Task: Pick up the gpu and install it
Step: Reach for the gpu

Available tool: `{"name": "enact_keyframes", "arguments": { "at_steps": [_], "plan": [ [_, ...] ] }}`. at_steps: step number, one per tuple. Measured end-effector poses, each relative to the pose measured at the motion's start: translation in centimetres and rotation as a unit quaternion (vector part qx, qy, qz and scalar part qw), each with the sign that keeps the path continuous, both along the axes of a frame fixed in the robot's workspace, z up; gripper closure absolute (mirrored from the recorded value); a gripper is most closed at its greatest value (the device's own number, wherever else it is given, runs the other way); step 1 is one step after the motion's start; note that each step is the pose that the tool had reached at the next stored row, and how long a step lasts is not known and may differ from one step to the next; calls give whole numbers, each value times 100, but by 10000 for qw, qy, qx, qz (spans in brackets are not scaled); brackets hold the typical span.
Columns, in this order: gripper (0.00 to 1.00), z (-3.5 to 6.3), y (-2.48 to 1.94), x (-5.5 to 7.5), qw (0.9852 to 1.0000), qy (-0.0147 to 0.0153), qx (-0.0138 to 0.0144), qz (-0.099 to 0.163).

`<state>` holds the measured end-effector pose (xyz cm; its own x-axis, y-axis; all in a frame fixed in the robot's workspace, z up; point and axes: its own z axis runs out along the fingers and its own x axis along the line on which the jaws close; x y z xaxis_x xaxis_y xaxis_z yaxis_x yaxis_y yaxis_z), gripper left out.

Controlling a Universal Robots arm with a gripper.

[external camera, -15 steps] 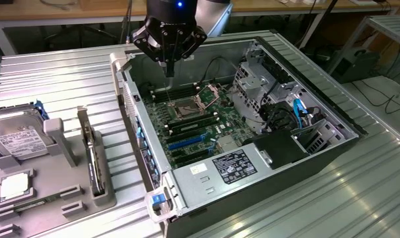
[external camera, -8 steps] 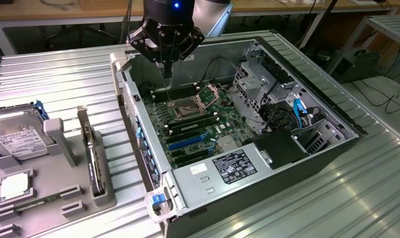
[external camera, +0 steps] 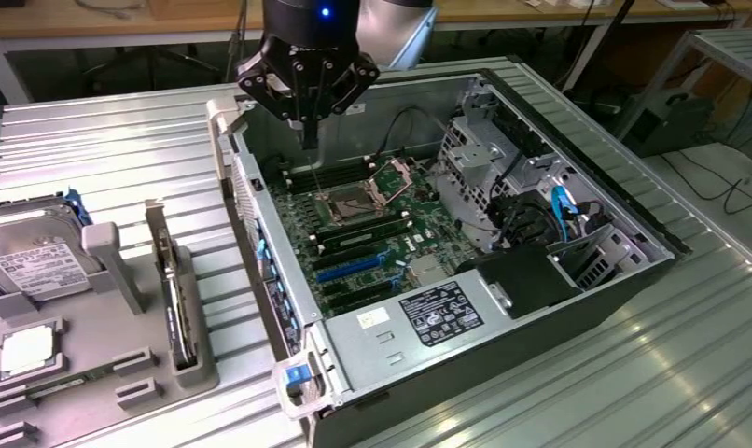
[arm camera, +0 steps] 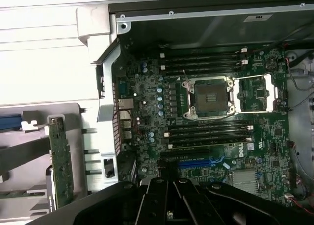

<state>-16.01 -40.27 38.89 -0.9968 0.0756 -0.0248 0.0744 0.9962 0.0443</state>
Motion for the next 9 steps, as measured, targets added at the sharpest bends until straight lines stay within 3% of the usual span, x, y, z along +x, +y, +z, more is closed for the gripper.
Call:
{"name": "enact_keyframes", "arguments": {
  "at_steps": [9],
  "plan": [
    [89,-13,-16,-75,10000,7,0,1]
  ]
}}
